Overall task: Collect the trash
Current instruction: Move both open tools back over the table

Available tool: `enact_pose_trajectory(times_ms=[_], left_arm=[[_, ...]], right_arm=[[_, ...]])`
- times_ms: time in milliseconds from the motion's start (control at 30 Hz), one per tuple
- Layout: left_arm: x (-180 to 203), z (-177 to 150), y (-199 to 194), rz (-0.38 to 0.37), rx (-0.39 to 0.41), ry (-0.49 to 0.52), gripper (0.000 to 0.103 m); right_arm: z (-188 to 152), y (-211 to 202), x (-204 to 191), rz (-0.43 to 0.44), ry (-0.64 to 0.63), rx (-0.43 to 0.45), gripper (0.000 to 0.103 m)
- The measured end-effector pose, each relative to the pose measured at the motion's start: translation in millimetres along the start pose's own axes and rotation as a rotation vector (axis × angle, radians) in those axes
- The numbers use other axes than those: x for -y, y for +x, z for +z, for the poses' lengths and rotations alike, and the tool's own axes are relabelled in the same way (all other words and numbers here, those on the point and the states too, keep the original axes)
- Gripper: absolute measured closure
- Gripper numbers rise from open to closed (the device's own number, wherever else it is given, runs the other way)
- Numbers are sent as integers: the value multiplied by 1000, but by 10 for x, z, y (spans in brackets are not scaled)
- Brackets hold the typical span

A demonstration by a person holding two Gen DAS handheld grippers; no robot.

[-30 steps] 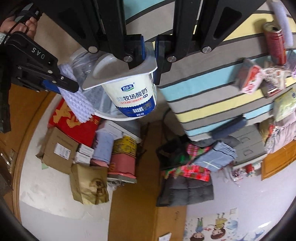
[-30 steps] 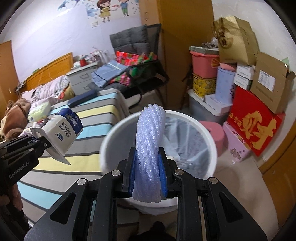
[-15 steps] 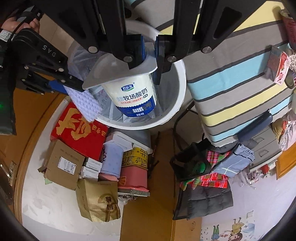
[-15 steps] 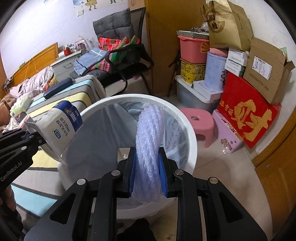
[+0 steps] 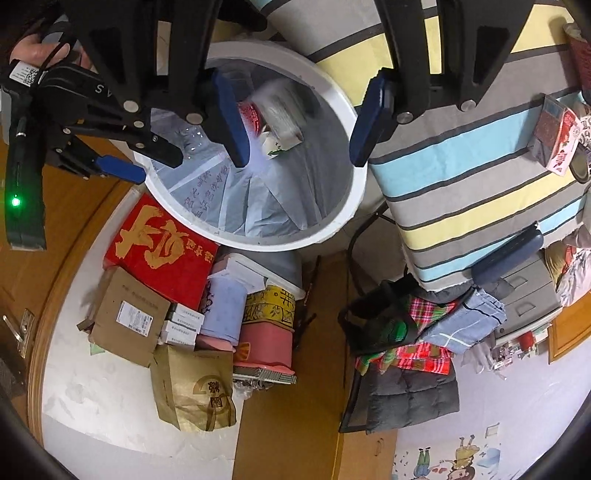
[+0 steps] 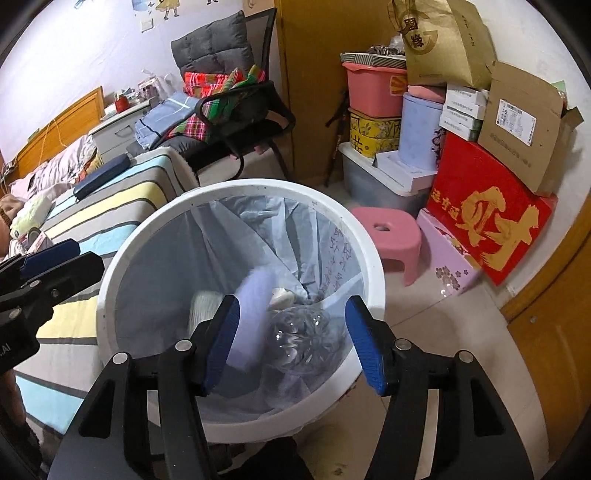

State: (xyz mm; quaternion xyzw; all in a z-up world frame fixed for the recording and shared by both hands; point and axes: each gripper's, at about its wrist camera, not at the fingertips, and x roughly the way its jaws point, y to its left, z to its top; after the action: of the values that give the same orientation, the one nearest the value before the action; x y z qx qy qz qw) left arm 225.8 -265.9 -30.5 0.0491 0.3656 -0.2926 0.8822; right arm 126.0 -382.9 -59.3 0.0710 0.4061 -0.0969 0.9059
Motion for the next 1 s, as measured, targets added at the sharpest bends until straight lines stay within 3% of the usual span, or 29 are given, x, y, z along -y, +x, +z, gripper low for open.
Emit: enact_pose_trajectory(times_ms=[667, 1000], left_arm=[[-408, -223, -844, 94, 89, -56, 47], [-865, -443, -1280, 166, 122, -138, 47]], right_arm=[[-9, -391, -396, 64, -19, 118, 42], [-33, -462, -756, 125, -57, 150, 42]])
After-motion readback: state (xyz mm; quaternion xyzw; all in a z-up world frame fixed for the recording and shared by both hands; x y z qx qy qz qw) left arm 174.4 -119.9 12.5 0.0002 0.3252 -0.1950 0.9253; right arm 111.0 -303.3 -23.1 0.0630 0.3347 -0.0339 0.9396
